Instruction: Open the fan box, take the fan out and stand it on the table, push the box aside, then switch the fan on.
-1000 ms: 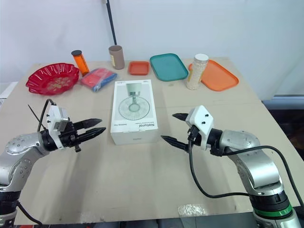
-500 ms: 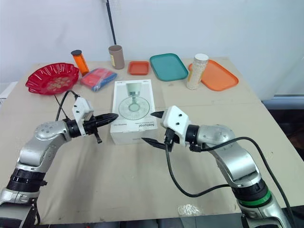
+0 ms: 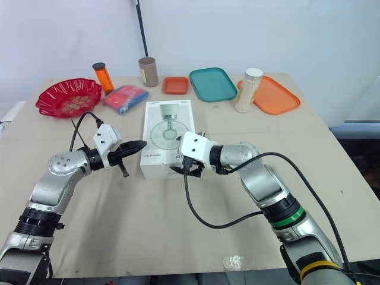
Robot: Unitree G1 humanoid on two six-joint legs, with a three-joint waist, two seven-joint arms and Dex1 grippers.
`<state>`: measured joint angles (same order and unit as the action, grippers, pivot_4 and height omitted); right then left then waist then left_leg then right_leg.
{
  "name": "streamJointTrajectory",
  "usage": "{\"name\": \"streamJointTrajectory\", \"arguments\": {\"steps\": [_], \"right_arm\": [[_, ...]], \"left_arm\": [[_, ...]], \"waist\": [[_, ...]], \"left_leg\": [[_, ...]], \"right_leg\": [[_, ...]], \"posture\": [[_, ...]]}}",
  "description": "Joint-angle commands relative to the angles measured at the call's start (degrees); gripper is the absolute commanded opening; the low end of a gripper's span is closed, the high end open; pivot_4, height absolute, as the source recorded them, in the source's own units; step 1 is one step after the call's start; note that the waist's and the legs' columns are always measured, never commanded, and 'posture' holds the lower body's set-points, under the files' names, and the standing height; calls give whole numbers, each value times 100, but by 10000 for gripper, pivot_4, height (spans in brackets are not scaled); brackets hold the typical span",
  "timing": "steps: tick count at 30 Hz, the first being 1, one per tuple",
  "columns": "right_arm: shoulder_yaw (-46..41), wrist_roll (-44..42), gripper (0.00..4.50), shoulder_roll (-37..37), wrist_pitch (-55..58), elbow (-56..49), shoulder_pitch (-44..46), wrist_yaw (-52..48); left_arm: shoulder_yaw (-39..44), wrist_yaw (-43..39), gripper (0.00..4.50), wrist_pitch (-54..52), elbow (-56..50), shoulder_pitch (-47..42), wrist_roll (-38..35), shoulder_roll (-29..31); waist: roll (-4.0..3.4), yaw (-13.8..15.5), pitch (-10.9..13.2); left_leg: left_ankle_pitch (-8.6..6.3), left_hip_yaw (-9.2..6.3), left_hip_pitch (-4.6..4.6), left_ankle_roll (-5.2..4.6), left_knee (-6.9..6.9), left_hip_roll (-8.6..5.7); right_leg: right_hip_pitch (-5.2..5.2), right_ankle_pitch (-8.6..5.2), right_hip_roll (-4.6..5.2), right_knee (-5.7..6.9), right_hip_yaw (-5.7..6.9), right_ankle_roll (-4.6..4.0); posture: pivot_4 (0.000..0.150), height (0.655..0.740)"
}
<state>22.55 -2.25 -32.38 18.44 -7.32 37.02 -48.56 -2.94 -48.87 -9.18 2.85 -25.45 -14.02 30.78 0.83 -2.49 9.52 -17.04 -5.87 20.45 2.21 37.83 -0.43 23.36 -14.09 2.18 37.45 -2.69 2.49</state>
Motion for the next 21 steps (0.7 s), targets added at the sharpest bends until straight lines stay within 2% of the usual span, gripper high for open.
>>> {"name": "streamJointTrajectory", "arguments": {"steps": [1, 10, 21], "right_arm": [[-158, 165, 45000, 151, -41, 83, 279, 112], [-392, 84, 45000, 374, 116, 145, 388, 110], [-493, 77, 45000, 244, 96, 164, 454, 17]], "left_arm": [[-40, 34, 369, -87, -134, 89, 58, -12], [-97, 7, 369, -127, -254, 196, 58, -46], [-189, -51, 369, -91, -290, 259, 109, -81]], "waist": [[0, -5, 0], [0, -8, 0], [0, -8, 0]], "left_leg": [[0, 0, 0, 0, 0, 1], [1, 0, 0, 1, 0, 0], [1, -2, 0, 1, 0, -2]], "right_leg": [[0, 0, 0, 0, 0, 0], [3, 0, 2, 4, 0, -1], [2, 0, 4, 5, 2, -1]], "posture": [[1500, 7400], [1500, 7400], [1500, 7400]]}}
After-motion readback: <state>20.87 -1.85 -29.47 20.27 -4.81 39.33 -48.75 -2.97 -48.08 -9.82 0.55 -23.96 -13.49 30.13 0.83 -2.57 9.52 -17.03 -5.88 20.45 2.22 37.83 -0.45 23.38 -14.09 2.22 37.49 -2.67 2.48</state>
